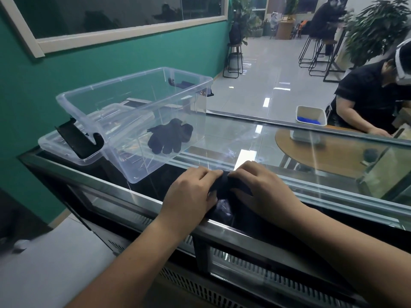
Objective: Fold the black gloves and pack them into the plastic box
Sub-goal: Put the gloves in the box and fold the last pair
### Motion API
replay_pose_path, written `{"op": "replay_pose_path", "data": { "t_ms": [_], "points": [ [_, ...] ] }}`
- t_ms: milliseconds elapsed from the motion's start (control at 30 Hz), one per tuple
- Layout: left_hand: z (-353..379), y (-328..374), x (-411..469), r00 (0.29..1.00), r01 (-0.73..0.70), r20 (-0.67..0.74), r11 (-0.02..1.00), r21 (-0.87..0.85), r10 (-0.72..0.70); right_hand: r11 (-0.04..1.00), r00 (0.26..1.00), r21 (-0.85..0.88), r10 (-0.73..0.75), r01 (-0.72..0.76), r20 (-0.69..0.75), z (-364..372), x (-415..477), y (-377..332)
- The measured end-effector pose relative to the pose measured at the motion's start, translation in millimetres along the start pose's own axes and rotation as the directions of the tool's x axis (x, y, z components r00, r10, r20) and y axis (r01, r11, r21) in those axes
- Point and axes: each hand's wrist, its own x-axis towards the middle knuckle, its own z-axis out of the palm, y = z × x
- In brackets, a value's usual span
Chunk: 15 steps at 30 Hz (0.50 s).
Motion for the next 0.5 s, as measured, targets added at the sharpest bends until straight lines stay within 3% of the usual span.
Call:
{"op": "replay_pose_path", "data": {
  "t_ms": [167, 300, 500],
  "points": [
    [-11.8, -9.3, 11.8, 0.986, -0.167, 0.021, 0.977, 0.133, 0.165, 0.999, 0.998, -0.01, -0.053, 0.053, -0.023, -4.9, 1.9, -7.3],
    [-39.7, -16.5, 36.0, 0.969, -0.248, 0.027, 0.955, 0.165, 0.247, 0.997, 0.997, 0.078, -0.013, 0.019, -0.073, -23.9, 19.7, -19.4],
    [-121.4, -35.8, 90.5, 0.943, -0.316, -0.014, 0.911, 0.265, 0.331, 0.997, 0.969, 0.056, -0.031, 0.046, -0.244, -70.0, 95.6, -40.1]
  ]
}}
